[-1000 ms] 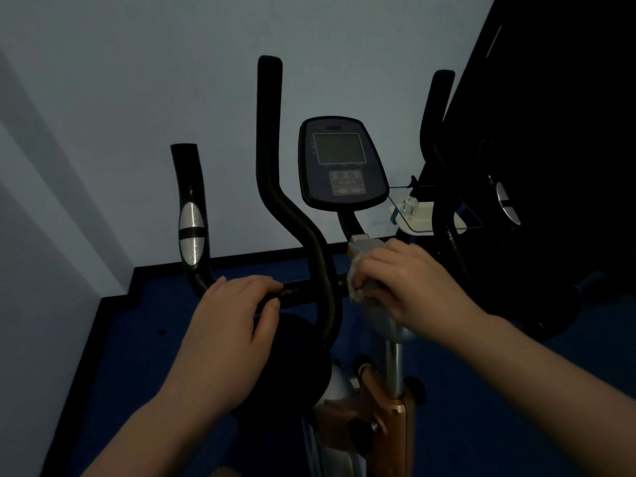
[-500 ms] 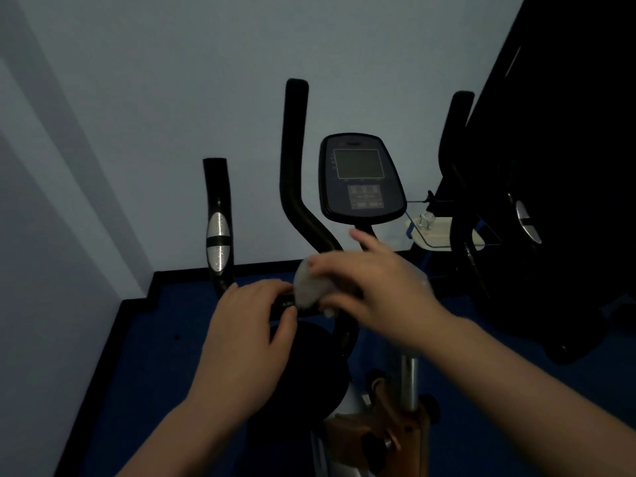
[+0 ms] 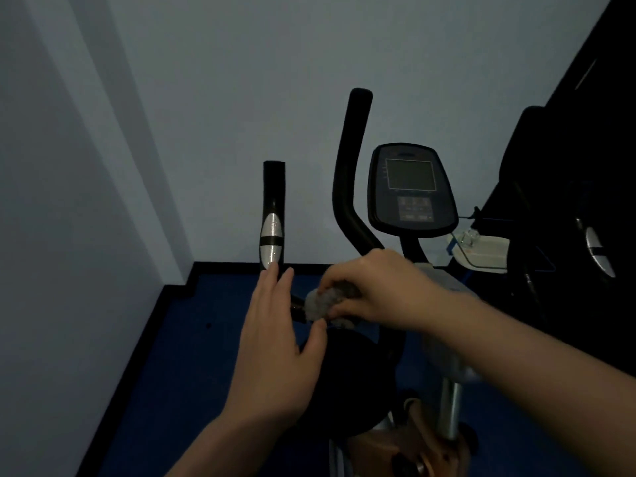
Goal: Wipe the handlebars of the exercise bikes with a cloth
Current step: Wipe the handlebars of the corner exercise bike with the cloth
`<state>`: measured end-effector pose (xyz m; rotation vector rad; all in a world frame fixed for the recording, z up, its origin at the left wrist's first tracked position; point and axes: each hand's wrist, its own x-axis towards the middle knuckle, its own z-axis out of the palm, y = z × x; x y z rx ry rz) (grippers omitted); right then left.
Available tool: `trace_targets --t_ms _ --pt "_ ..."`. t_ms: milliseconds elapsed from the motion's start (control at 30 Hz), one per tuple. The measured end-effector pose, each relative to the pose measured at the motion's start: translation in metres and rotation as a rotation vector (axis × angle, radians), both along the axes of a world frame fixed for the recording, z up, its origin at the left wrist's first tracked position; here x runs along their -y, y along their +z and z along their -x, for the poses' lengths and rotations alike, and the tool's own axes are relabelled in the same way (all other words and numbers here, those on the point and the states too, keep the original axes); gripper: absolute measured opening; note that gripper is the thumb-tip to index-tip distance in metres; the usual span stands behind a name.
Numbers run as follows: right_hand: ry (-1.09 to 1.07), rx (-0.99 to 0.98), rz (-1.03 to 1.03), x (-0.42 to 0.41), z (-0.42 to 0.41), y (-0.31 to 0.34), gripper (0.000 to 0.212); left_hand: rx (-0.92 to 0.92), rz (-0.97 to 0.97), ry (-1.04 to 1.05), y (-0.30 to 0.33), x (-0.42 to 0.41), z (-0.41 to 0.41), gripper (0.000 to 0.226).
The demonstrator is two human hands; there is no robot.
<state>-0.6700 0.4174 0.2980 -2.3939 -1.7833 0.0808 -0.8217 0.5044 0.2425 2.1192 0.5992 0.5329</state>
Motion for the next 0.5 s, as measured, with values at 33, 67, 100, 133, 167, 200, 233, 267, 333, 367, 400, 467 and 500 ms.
trace_targets --t_ms 33,67,100,133,167,200,233,267,333,367,400,467,500 --pt "0.012 0.050 0.049 0.004 -0.003 0.004 0.036 0.001 0.005 -0.002 -0.002 0.000 0.001 0.073" --pt "0.022 0.090 0.085 0.009 -0.004 0.007 0.037 -0.001 0.011 -0.004 -0.003 -0.001 0.002 0.074" --pt "0.025 0.121 0.109 0.013 -0.003 0.008 0.037 -0.002 0.017 -0.007 -0.005 -0.002 0.004 0.075" --pt "0.020 0.150 0.119 0.014 0.000 0.008 0.037 0.003 0.020 -0.011 -0.007 -0.002 0.005 0.076" --pt "0.008 0.175 0.114 0.011 0.005 0.006 0.037 0.015 0.022 -0.014 -0.009 -0.003 0.005 0.076" --pt "-0.015 0.173 0.093 0.005 0.009 0.005 0.037 0.028 0.028 -0.019 -0.011 -0.004 0.005 0.076" --pt "-0.040 0.129 0.063 -0.004 0.012 0.004 0.036 0.042 0.039 -0.024 -0.012 -0.004 0.004 0.076" --pt "-0.057 0.055 0.035 -0.014 0.015 0.002 0.036 0.057 0.052 -0.029 -0.013 -0.005 0.002 0.077" --pt "-0.098 -0.133 -0.005 -0.026 0.019 -0.001 0.036 0.076 0.065 -0.036 -0.014 -0.004 0.001 0.080" --pt "-0.126 -0.191 -0.007 -0.027 0.019 -0.001 0.037 0.075 0.066 -0.039 -0.015 -0.004 0.002 0.082" --pt "-0.147 -0.197 0.005 -0.022 0.017 0.000 0.037 0.066 0.063 -0.047 -0.015 -0.005 0.003 0.084" --pt "-0.171 -0.088 0.053 -0.008 0.013 0.003 0.037 0.040 0.049 -0.089 -0.014 -0.011 0.007 0.089" --pt "-0.182 -0.030 0.072 -0.001 0.012 0.004 0.037 0.031 0.046 -0.111 -0.013 -0.016 0.010 0.090"
